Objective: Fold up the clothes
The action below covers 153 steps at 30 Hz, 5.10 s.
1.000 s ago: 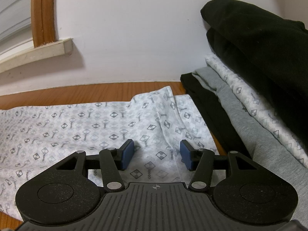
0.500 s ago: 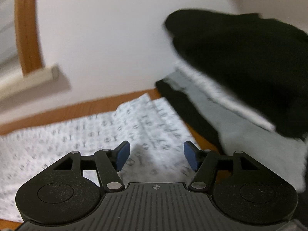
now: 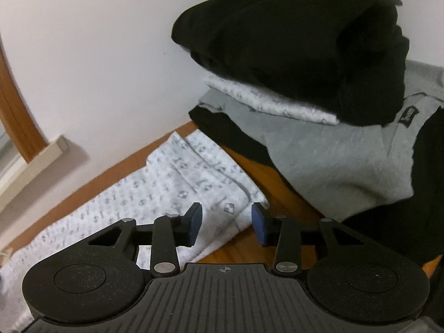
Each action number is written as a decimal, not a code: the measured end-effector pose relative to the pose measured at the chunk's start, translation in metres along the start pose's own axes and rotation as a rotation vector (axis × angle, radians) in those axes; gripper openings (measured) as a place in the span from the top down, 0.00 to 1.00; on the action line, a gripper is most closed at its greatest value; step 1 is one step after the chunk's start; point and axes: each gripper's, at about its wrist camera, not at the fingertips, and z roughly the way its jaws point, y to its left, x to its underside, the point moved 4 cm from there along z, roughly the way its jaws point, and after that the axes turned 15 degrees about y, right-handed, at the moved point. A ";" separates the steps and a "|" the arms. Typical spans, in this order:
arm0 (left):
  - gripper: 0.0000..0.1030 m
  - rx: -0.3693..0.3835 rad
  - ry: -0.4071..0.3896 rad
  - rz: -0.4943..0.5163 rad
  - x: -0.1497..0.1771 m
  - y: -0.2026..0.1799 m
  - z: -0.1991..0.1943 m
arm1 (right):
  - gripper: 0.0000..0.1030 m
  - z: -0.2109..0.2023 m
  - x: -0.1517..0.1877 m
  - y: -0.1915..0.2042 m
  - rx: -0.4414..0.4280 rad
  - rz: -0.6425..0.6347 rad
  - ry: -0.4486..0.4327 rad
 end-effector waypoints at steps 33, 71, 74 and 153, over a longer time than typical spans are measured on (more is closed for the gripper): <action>0.00 0.022 -0.002 -0.021 -0.001 0.003 0.000 | 0.95 -0.045 0.013 0.210 -0.284 -0.459 -0.060; 0.39 0.161 0.044 0.239 -0.124 -0.163 0.071 | 0.80 0.025 0.166 0.284 -0.277 -0.822 0.106; 0.39 0.184 0.045 0.281 -0.126 -0.174 0.081 | 0.81 0.026 0.163 0.279 -0.300 -0.792 0.109; 0.72 -0.270 -0.016 -0.455 0.176 0.195 -0.217 | 0.65 -0.015 0.370 0.610 -0.875 -1.330 0.242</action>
